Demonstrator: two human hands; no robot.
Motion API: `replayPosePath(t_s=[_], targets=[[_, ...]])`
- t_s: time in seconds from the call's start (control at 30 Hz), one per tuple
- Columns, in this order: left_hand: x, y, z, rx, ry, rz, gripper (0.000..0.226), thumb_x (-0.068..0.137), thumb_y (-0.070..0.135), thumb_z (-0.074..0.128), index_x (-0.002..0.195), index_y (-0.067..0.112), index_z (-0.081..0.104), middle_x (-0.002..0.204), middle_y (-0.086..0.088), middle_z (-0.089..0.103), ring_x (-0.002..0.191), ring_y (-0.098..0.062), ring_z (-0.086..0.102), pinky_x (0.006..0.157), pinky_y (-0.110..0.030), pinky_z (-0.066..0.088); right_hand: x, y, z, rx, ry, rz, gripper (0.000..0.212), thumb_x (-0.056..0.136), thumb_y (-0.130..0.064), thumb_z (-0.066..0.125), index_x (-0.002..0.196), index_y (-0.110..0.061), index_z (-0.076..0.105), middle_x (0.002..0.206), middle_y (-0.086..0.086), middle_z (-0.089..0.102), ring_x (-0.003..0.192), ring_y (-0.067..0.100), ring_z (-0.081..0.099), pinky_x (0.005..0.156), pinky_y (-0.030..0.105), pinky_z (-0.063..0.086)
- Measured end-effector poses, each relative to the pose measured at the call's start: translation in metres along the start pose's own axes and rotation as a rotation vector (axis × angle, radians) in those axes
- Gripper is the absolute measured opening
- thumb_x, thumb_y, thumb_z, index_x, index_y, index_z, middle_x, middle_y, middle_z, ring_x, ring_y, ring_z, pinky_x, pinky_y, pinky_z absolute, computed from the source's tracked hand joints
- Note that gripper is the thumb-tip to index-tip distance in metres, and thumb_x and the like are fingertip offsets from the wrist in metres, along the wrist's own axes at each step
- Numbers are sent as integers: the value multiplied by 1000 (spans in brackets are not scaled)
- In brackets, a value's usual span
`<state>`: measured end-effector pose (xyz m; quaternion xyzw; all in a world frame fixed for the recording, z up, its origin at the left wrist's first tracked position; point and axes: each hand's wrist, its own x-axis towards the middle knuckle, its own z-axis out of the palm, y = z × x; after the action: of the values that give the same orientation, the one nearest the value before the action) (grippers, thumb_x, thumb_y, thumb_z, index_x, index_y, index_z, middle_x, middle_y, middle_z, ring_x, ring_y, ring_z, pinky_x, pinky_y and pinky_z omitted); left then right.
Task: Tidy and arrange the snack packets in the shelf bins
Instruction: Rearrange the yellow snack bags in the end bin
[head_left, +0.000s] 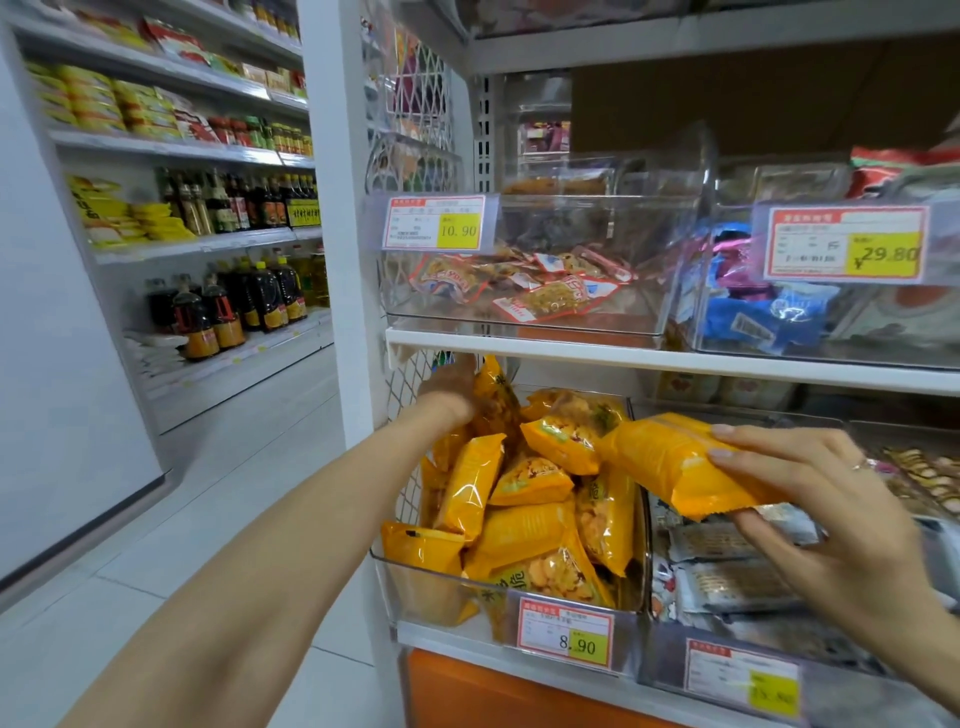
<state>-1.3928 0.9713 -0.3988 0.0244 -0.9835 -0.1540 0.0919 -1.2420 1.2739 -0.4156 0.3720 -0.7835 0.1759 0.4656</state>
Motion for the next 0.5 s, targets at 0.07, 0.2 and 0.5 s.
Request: replayPosePath(t_s=[0.07, 0.2, 0.5], targets=[[-6, 1, -4, 104, 44, 64, 70, 83, 42, 65, 137, 11, 33, 138, -14, 42, 125, -31, 42, 97, -43, 43, -3, 1, 1, 0, -1, -7, 35, 87, -31, 55, 118, -15, 55, 119, 6, 60, 100, 26, 54, 88, 21, 38], [-44, 0, -24, 292, 138, 170, 54, 85, 60, 52, 108, 11, 52, 110, -9, 54, 104, -26, 53, 78, -34, 46, -6, 3, 1, -3, 2, -23, 35, 84, -27, 58, 114, -10, 60, 118, 8, 61, 99, 28, 56, 89, 23, 39], [-101, -8, 21, 224, -127, 125, 89, 76, 52, 68, 140, 27, 11, 124, -13, 51, 105, -30, 56, 78, -36, 45, 5, -2, 7, 25, 13, -42, 33, 85, -23, 59, 116, -12, 57, 119, 5, 60, 99, 26, 56, 93, 19, 37]])
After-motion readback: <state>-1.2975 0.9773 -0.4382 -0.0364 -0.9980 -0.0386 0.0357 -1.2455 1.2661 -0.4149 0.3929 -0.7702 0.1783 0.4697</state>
